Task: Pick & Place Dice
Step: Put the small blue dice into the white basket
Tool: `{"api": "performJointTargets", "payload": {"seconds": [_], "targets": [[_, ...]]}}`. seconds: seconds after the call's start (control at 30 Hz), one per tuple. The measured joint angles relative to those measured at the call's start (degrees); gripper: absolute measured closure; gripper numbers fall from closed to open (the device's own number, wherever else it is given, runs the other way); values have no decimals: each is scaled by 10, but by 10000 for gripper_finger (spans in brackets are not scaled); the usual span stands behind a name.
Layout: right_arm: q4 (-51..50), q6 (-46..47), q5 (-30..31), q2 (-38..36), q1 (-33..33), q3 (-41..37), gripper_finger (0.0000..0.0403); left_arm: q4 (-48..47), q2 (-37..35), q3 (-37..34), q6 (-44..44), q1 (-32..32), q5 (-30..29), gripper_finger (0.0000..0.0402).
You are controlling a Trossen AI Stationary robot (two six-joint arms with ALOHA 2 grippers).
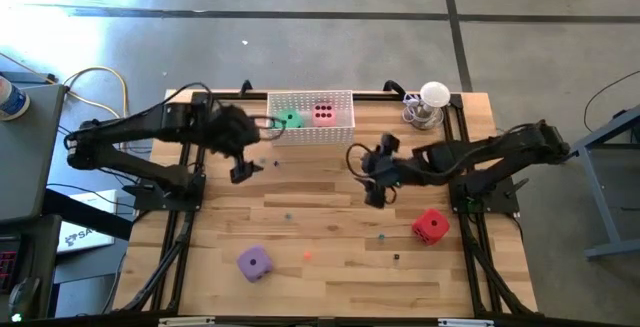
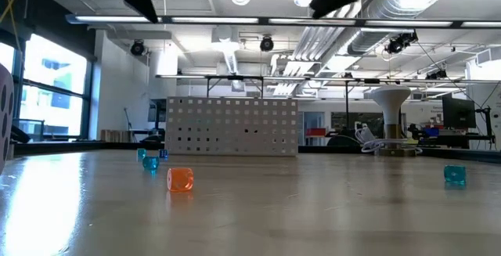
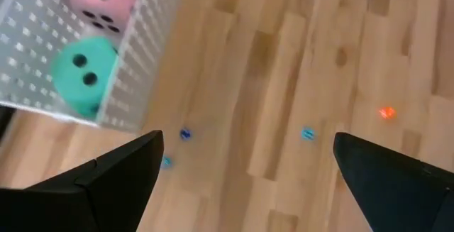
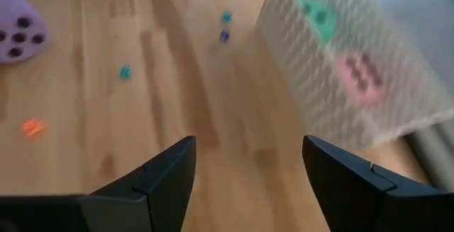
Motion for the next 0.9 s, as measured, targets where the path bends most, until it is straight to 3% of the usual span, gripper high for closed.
{"api": "performJointTargets", "payload": {"seconds": [0.13, 0.37, 0.5, 0.9], "targets": [[-67, 118, -3, 1, 46, -11, 153, 3, -13, -32, -45, -67, -50, 2], [-131, 280, -75, 2, 135, -70, 153, 7, -53, -142, -141, -177, -66, 2], [-132, 344, -69, 2, 177, -101, 153, 41, -81, -186, -196, -230, -133, 2], [92, 423, -83, 4, 225, -263, 153, 146, -112, -274, -239, -352, -235, 2]]}}
